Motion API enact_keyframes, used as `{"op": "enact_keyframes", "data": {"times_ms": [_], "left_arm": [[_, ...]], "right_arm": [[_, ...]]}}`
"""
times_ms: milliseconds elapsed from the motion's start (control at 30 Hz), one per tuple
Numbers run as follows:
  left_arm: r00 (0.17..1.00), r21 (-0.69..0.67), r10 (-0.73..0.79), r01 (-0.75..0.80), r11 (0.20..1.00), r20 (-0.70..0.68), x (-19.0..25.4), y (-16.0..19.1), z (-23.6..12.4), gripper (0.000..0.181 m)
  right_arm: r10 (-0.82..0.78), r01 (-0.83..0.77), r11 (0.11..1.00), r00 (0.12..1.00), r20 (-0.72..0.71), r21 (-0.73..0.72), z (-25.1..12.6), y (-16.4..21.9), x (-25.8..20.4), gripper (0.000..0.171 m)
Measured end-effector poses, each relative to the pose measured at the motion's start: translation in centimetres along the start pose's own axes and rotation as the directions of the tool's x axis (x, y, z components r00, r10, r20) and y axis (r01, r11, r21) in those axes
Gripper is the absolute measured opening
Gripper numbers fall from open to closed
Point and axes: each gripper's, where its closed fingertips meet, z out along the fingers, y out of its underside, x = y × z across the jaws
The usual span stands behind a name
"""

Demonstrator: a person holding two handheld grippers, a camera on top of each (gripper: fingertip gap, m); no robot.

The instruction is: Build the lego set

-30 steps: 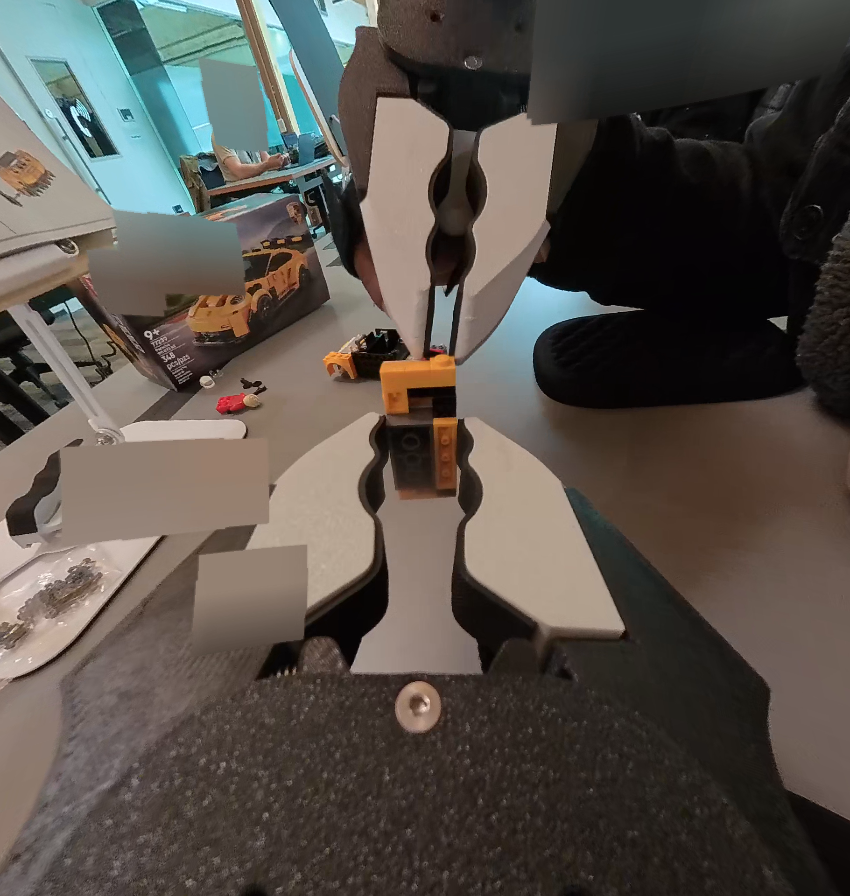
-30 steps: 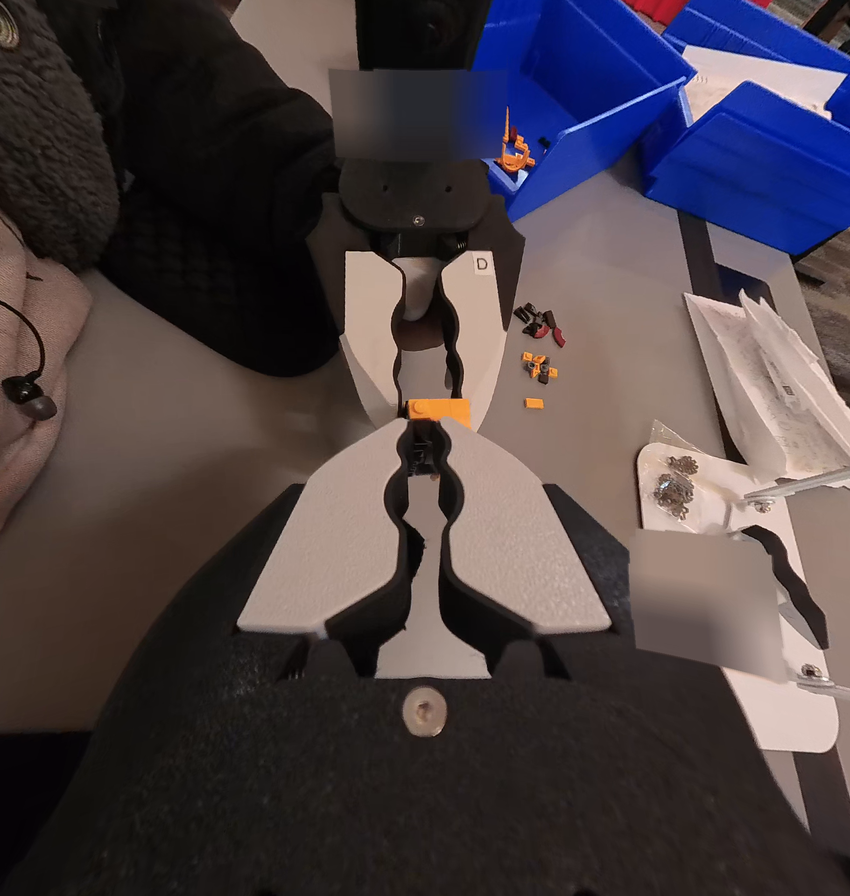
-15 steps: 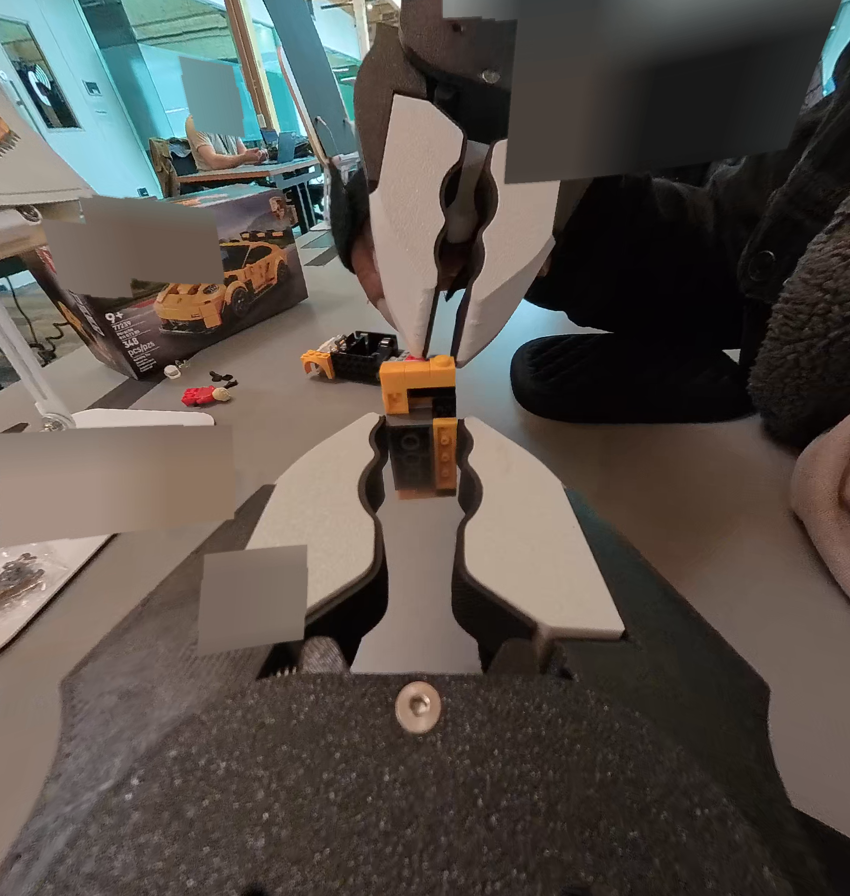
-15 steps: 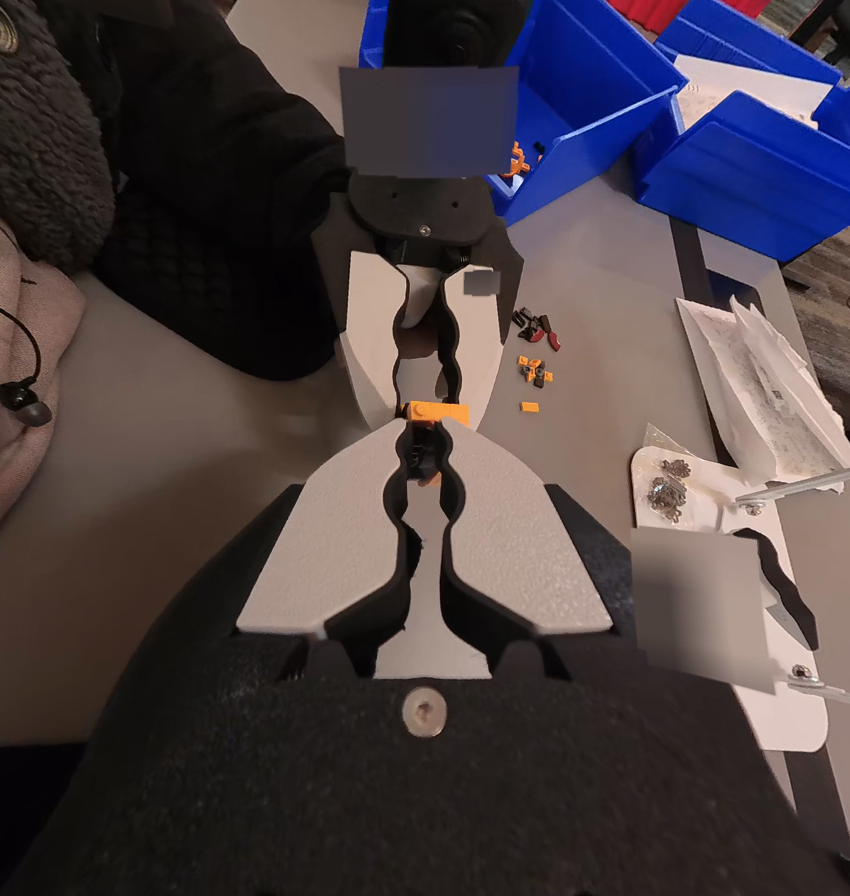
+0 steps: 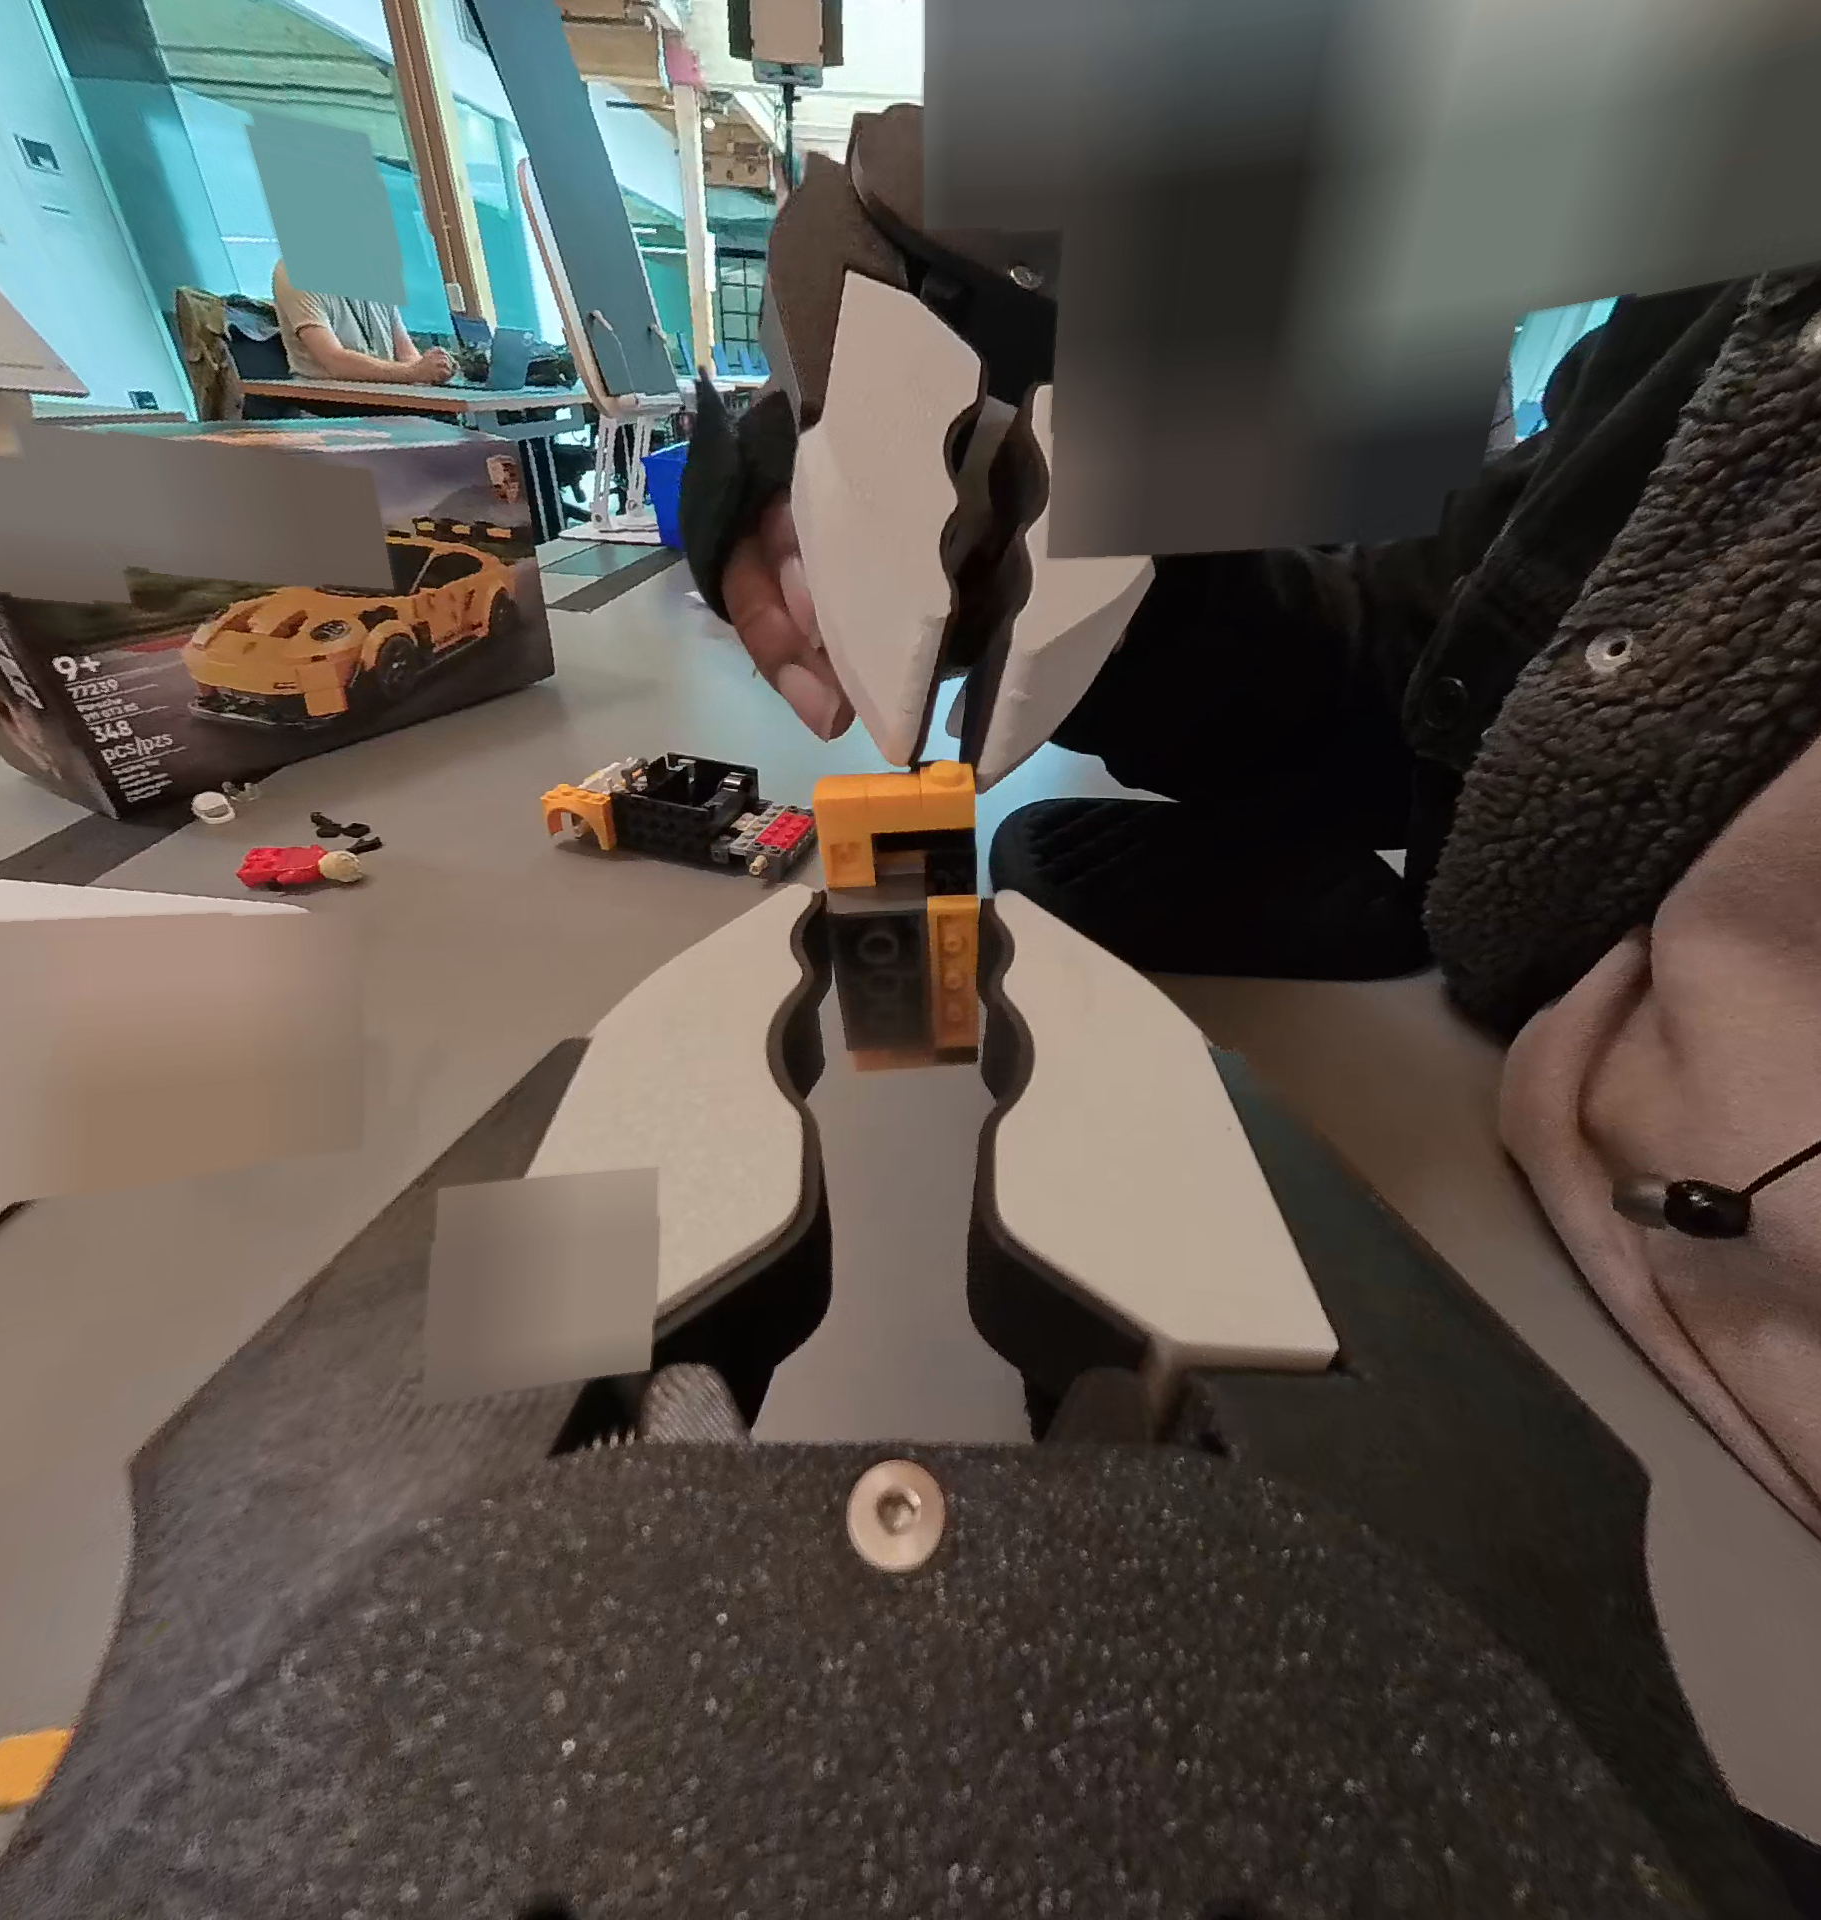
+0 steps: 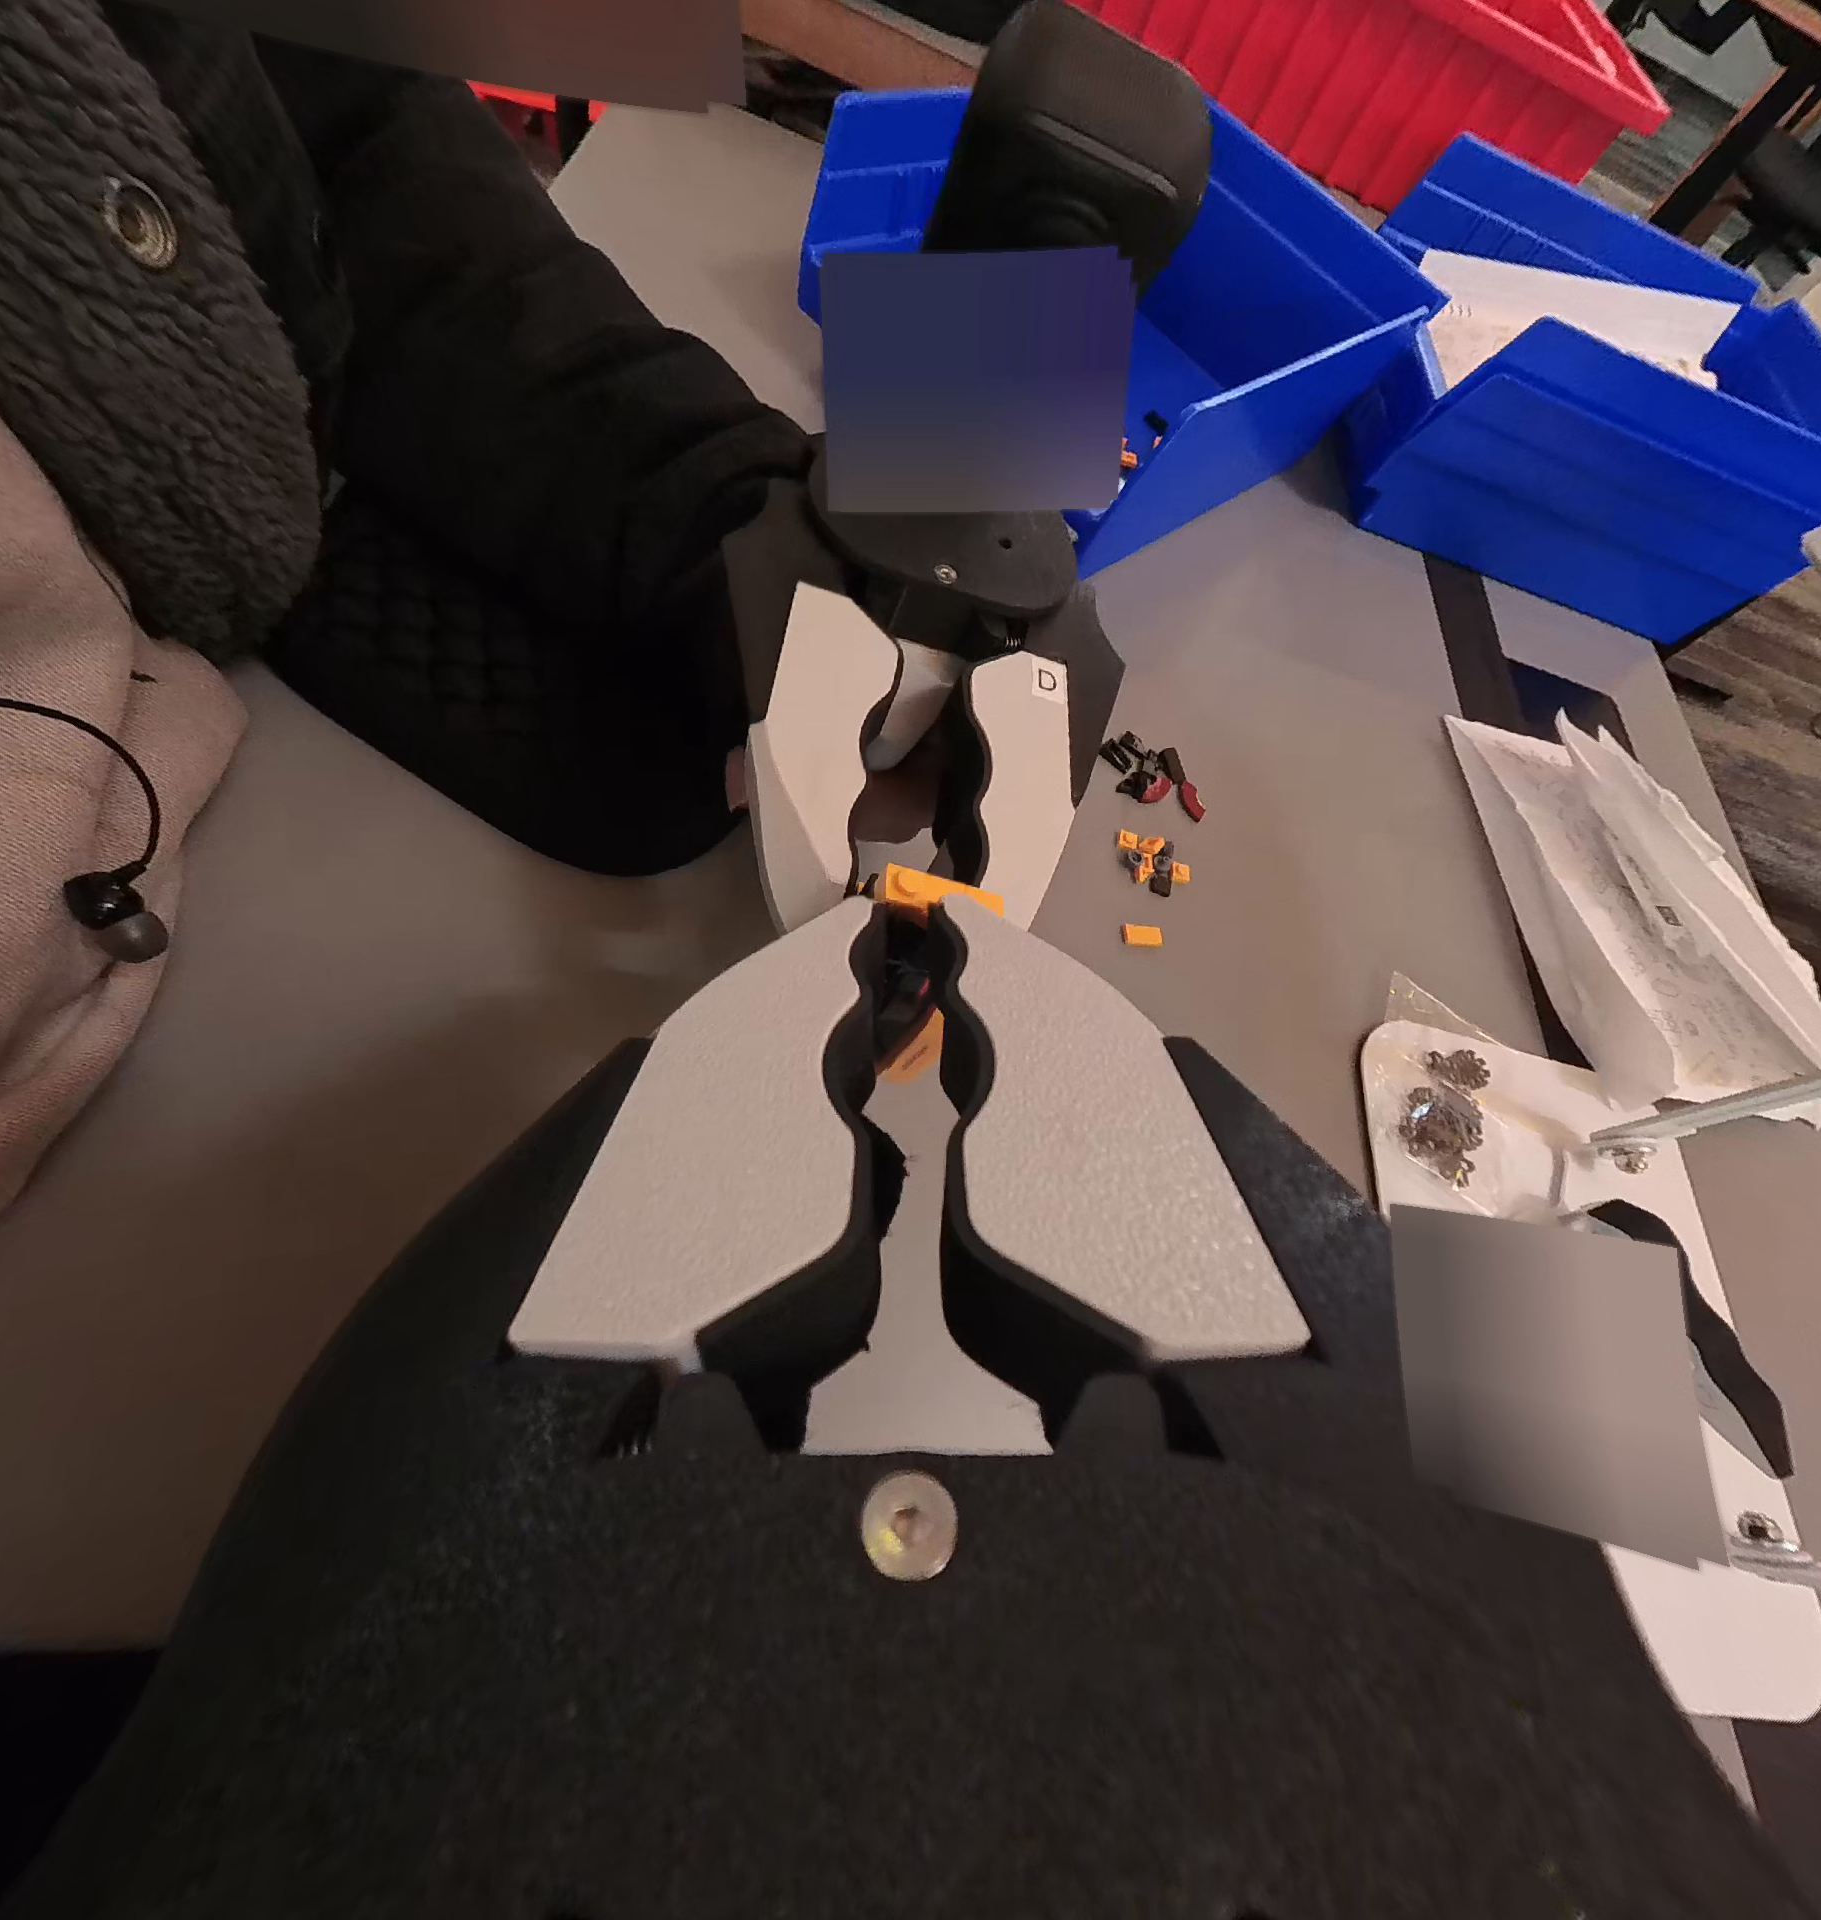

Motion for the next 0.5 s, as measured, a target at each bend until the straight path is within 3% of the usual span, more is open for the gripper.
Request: {"op": "enact_keyframes", "data": {"times_ms": [33,500], "left_arm": [[1.0,0.008,-0.009,0.009,1.0,-0.006,0.0,-0.1,0.0,0.027],[0.993,0.054,-0.077,0.082,0.995,-0.089,0.9,-0.8,-0.2,0.026]], "right_arm": [[-0.004,0.004,1.0,1.0,-0.002,0.008,0.0,-0.1,0.0,0.006],[-0.024,0.021,0.995,0.999,0.024,0.094,-0.1,-1.4,-0.6,0.007]]}}
